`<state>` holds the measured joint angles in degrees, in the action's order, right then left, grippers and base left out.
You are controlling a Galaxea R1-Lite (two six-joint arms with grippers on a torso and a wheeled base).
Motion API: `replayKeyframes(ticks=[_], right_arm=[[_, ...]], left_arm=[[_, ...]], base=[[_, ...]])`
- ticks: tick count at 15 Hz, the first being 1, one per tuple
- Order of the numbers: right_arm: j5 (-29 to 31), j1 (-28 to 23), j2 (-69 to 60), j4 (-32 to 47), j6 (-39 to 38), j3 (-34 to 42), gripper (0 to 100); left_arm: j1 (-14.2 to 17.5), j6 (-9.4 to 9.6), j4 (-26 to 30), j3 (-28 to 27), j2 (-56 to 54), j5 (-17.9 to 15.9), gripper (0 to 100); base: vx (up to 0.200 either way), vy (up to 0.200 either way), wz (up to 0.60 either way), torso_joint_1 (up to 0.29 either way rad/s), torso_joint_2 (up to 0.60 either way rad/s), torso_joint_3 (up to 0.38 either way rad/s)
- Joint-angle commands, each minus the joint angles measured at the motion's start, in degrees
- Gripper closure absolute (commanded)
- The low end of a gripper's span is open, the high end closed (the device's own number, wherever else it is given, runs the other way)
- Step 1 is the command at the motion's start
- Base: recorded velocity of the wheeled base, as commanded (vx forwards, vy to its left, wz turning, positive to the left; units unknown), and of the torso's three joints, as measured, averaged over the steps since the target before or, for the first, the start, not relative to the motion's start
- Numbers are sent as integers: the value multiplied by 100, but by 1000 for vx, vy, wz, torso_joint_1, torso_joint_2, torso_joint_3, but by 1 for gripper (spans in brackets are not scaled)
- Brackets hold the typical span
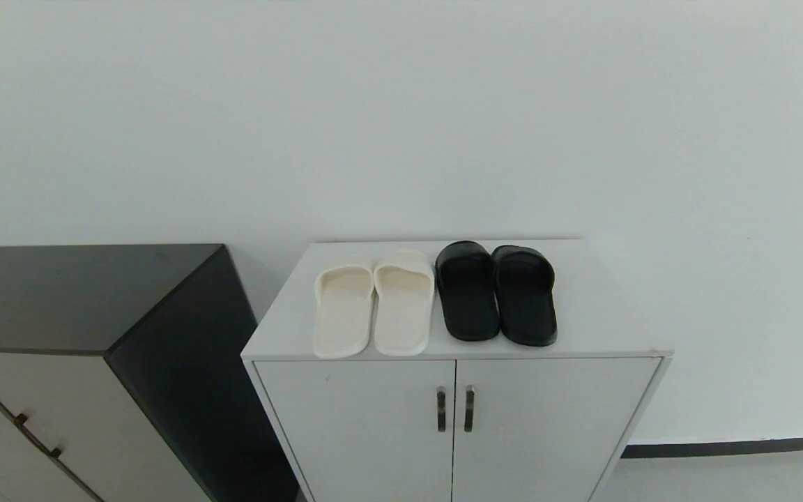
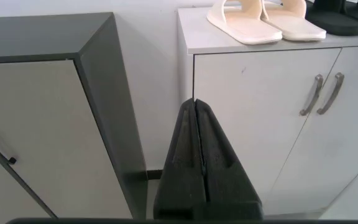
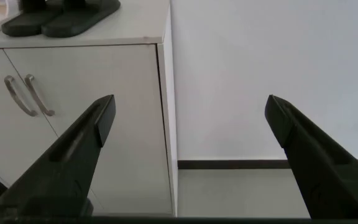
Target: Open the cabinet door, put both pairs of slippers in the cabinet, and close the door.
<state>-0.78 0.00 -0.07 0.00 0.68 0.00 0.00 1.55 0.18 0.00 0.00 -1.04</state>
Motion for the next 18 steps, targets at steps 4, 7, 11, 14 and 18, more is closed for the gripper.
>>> replayKeyframes(ticks=[4,7,11,14,18], right_arm=[[-27,0,7,0,2,0,0],[-36,0,7,-18,64,0,0],[-616,141,1625,466,-147,-2074,0],[-1302,237,3514,88,-130,-2452,0],[-265,1890,5333,-668,-991,-3656,0]], left_arm=[[0,-23,-1,0,9,7,100],[0,-32,-1,0,0,112,100],[0,-14,-1,0,0,104,100],[0,-14,-1,0,0,95,100],[0,-23,-1,0,0,95,100]], base=[[150,0,0,-3,-4,4],[0,0,0,0,0,0],[0,0,0,0,0,0],[0,0,0,0,0,0],[0,0,0,0,0,0]])
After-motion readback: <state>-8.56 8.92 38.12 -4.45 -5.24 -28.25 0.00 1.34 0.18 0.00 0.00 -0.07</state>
